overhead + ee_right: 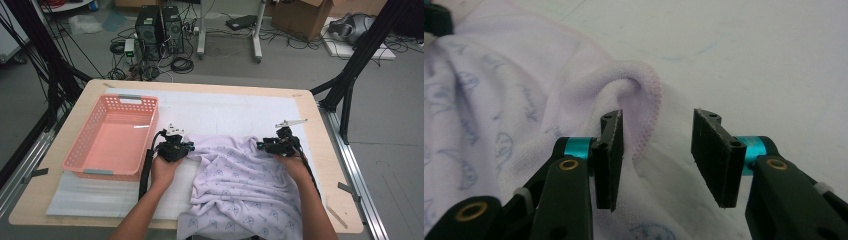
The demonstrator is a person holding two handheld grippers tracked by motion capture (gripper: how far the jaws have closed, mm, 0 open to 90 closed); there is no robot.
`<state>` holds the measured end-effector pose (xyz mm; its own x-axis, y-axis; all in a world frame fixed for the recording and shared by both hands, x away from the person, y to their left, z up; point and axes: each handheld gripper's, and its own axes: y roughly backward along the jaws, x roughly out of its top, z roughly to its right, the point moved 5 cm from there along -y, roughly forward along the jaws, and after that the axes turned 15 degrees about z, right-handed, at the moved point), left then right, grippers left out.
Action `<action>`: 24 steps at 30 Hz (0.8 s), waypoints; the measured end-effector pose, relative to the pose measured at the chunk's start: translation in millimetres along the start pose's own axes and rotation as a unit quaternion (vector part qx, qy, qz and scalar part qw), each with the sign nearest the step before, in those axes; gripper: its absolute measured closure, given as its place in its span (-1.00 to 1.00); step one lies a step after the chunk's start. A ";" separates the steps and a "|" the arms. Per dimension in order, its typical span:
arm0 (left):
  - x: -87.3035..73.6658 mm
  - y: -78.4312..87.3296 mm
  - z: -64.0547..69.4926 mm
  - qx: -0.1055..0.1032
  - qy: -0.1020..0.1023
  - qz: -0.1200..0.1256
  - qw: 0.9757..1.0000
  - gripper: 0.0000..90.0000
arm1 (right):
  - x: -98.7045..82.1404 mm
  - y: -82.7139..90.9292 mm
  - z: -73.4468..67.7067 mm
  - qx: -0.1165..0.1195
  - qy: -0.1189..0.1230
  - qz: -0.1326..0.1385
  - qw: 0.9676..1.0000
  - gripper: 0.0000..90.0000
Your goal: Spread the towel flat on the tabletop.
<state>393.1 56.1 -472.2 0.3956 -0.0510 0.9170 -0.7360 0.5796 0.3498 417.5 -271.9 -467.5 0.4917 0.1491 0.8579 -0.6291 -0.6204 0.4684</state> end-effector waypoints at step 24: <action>4.8 1.6 -1.0 0.018 0.008 0.018 1.000 0.51 | 52.8 19.7 45.7 -0.241 0.048 0.077 0.966 0.64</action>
<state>394.3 57.6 -467.5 0.3767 -0.0164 0.9262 -0.7695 0.5512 0.3227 458.6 -311.4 -422.7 0.3270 0.1682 0.9299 -0.9090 -0.2130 0.3582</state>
